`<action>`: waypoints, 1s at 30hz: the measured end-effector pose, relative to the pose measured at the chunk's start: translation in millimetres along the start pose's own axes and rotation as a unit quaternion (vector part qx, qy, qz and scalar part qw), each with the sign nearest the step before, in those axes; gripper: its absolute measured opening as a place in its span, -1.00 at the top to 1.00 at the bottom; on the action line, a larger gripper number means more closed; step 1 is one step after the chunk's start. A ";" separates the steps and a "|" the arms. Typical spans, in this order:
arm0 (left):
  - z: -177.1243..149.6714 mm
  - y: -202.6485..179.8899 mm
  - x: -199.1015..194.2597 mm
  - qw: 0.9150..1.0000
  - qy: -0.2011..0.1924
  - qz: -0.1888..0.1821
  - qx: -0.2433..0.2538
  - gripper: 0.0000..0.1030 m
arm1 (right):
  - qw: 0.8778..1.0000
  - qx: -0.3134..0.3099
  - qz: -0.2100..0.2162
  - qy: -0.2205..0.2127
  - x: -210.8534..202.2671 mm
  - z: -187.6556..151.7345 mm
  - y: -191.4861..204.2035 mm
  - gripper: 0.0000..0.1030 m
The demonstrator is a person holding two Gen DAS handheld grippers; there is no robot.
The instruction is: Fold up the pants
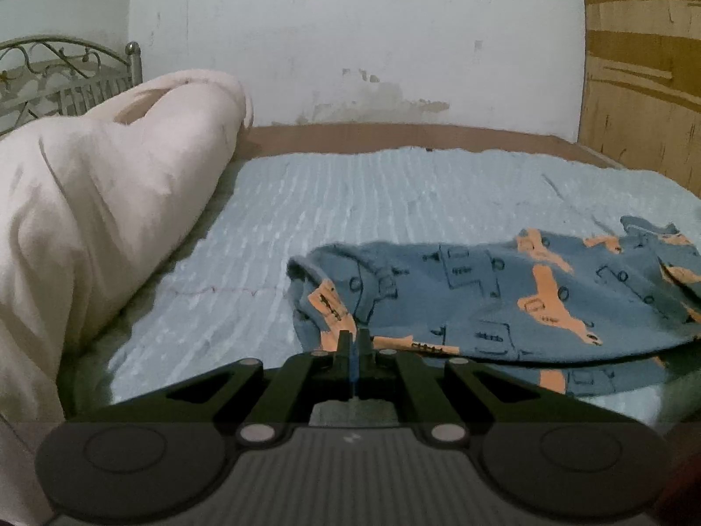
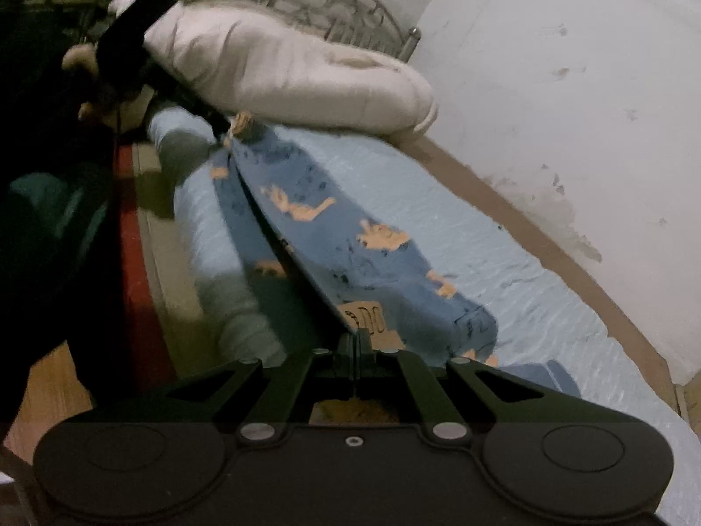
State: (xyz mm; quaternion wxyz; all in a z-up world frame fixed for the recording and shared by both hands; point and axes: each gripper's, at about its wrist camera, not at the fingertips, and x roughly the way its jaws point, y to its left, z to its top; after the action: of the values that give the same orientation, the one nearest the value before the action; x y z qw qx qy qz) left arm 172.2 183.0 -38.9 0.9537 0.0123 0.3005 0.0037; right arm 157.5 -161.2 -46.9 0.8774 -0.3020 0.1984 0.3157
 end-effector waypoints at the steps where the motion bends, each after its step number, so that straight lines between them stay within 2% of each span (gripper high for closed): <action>1: -1.6 0.7 0.1 1.000 0.001 -0.002 -0.003 1.00 | 1.000 0.004 0.001 0.003 1.6 -1.3 1.4 1.00; 7: -4.6 2.3 -1.1 1.000 0.007 -0.005 -0.015 1.00 | 1.000 0.024 -0.004 0.007 5.4 -5.1 2.4 1.00; 9: -4.6 0.1 -2.3 1.000 0.017 -0.005 -0.018 0.94 | 0.999 0.033 -0.006 0.006 6.7 -5.8 1.8 0.99; 10: -5.4 -1.6 -4.5 1.000 0.018 -0.006 -0.019 0.83 | 0.999 0.034 -0.006 0.007 6.4 -6.7 1.0 0.95; 11: -6.2 -3.9 -7.1 1.000 0.018 -0.010 -0.016 0.47 | 0.999 0.035 -0.006 0.007 6.4 -7.6 1.8 0.81; 12: -7.3 -6.6 -9.9 1.000 0.016 -0.015 -0.012 0.19 | 0.999 0.037 -0.008 0.006 5.8 -9.2 3.2 0.71; 13: -8.8 -10.4 -13.3 1.000 0.012 -0.018 -0.009 -0.34 | 0.999 0.042 -0.007 0.004 4.3 -10.9 2.9 0.67; 14: -9.5 -14.6 -16.6 1.000 0.007 -0.021 -0.005 -0.63 | 0.999 0.050 -0.005 0.001 2.5 -12.8 1.5 0.53; 16: -10.4 -24.0 -22.5 1.000 -0.001 -0.031 0.000 -0.74 | 0.998 0.070 -0.005 -0.006 -2.5 -17.2 -1.9 0.23; 18: -9.3 -36.7 -25.9 0.999 -0.003 -0.048 -0.001 -0.90 | 0.995 0.095 -0.010 -0.011 -9.4 -23.4 -7.8 -0.23; 19: -8.8 -44.7 -27.5 0.998 -0.007 -0.056 -0.002 -0.99 | 0.994 0.109 -0.015 -0.014 -12.9 -27.4 -11.1 -0.33; 21: -7.2 -64.2 -31.1 0.997 -0.021 -0.078 0.003 -0.99 | 0.989 0.145 -0.027 -0.018 -20.7 -37.4 -20.9 -0.70; 24: -2.8 -100.3 -31.0 0.992 -0.039 -0.122 0.014 -0.99 | 0.976 0.207 -0.054 -0.025 -33.6 -53.8 -39.3 -0.99; 27: 4.2 -139.0 -23.5 0.983 -0.047 -0.176 0.008 -0.99 | 0.959 0.269 -0.085 -0.023 -43.3 -67.7 -64.8 -0.99; 30: 12.9 -175.5 -10.6 0.970 -0.040 -0.238 -0.018 -0.99 | 0.941 0.318 -0.116 -0.008 -49.8 -80.0 -92.6 -0.99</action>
State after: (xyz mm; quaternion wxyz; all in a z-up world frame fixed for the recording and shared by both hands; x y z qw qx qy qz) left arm 170.9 7.1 -26.7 0.9385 -0.0772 0.2559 -0.2188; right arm 171.4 -292.5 -41.7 0.9598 -0.0255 0.2450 0.1346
